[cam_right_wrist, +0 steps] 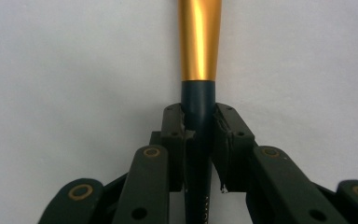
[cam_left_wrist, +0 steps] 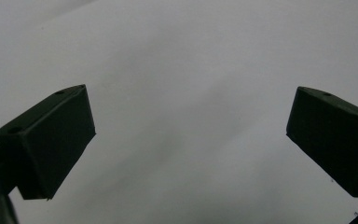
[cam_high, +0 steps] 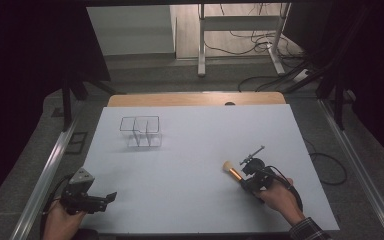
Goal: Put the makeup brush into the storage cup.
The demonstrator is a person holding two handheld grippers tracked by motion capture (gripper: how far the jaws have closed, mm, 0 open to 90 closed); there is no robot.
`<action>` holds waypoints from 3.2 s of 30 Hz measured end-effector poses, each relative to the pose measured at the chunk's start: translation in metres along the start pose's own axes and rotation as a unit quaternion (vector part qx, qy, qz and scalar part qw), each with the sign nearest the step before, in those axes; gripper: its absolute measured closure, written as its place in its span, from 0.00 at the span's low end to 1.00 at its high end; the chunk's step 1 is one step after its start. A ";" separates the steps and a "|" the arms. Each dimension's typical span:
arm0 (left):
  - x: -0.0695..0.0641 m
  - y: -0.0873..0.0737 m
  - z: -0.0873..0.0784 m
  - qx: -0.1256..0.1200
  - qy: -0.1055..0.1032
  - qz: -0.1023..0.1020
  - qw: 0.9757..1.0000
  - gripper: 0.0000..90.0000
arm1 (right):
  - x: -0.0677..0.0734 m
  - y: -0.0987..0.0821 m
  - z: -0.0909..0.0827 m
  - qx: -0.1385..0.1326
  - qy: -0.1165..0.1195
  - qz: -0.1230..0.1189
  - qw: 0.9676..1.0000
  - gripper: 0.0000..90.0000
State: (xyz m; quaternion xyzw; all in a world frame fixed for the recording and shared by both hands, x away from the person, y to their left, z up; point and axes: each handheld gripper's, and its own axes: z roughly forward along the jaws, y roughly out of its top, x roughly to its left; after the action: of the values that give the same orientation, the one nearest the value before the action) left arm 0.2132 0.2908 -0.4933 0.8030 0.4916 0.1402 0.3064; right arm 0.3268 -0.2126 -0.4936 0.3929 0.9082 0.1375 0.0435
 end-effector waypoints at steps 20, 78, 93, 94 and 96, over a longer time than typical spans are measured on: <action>-0.003 0.002 0.000 -0.019 -0.010 0.044 0.999 0.00 | -0.003 -0.007 -0.015 -0.065 0.008 -0.007 0.998 0.83; -0.045 0.074 0.044 -0.091 -0.124 0.027 0.988 0.00 | 0.019 0.008 -0.041 -0.204 0.056 -0.032 0.977 0.83; -0.052 0.095 0.056 -0.112 -0.165 0.017 0.980 0.00 | 0.027 0.015 -0.042 -0.226 0.057 -0.039 0.972 0.83; -0.053 0.096 0.057 -0.112 -0.167 0.017 0.979 0.00 | 0.028 0.015 -0.043 -0.229 0.057 -0.038 0.971 0.83; -0.056 0.099 0.060 -0.111 -0.172 0.019 0.979 0.00 | 0.029 0.016 -0.043 -0.233 0.057 -0.037 0.970 0.83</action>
State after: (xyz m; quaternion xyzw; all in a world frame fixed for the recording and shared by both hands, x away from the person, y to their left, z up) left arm 0.2878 0.1881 -0.4732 0.7855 0.3973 0.0593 0.4708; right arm 0.3103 -0.1907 -0.4474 0.3301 0.8658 0.3658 0.0871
